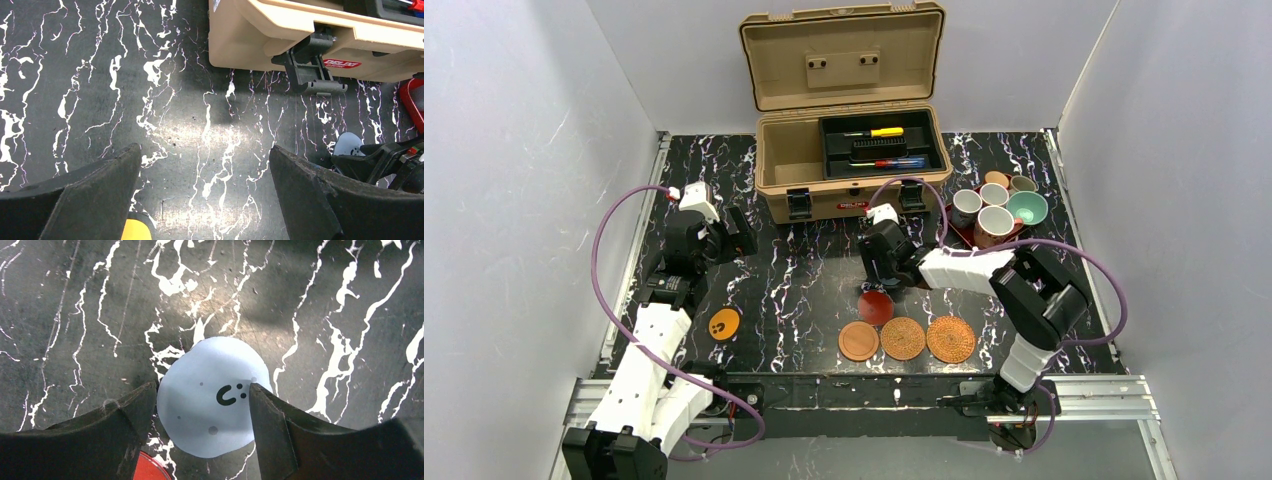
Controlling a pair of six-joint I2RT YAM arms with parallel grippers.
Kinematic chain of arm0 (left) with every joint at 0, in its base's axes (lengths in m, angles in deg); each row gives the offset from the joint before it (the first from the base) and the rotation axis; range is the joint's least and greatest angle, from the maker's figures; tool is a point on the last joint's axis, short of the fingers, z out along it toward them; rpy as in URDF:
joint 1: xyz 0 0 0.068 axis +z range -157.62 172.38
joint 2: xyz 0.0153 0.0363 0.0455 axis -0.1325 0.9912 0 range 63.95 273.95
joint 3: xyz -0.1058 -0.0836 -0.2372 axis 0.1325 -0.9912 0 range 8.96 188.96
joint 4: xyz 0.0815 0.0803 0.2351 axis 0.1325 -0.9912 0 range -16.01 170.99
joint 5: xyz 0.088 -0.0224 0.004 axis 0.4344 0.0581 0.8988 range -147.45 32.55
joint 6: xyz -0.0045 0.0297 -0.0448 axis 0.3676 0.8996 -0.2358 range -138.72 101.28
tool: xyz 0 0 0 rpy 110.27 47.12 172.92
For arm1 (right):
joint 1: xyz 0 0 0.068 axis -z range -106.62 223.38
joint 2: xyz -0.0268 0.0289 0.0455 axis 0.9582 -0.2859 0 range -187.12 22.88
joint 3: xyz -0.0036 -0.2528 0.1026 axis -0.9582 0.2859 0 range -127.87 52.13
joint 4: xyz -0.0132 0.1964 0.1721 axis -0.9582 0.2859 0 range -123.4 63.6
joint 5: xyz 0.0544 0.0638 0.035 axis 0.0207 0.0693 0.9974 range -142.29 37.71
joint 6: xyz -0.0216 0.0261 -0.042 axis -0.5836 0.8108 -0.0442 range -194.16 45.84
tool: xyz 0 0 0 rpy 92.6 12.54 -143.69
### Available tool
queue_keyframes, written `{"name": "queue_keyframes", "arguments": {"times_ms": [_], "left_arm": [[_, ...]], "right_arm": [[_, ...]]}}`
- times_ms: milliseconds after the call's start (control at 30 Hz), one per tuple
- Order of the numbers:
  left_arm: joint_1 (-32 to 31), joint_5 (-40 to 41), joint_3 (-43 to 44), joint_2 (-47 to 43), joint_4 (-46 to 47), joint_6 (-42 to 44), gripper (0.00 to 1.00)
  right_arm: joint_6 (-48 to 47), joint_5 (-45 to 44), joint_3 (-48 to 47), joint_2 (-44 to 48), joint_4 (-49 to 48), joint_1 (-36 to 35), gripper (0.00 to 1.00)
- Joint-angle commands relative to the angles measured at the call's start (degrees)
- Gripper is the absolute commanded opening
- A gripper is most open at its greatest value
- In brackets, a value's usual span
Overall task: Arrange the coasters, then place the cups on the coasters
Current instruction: Move the coaster to the center of the board.
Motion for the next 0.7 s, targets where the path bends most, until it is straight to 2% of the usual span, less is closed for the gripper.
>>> {"name": "queue_keyframes", "arguments": {"times_ms": [0,167,300,533,667], "left_arm": [[0.11,-0.42,1.18,0.07,-0.30,-0.17,0.98],[0.15,-0.23,1.21,0.07,-0.40,-0.11,0.98],[0.06,-0.38,1.19,-0.01,-0.47,-0.23,0.98],[0.11,-0.58,1.18,-0.02,-0.40,-0.44,0.98],[0.06,-0.51,1.18,-0.04,-0.40,-0.31,0.98]], "right_arm": [[1.33,-3.46,2.71,1.17,5.59,0.24,0.75],[3.28,-4.24,4.79,3.17,6.45,0.33,0.74],[3.60,-1.35,6.86,6.36,5.63,0.42,0.75],[1.25,2.03,3.73,10.92,4.42,0.42,0.86],[-0.59,2.55,0.54,9.63,1.20,0.47,0.92]]}}
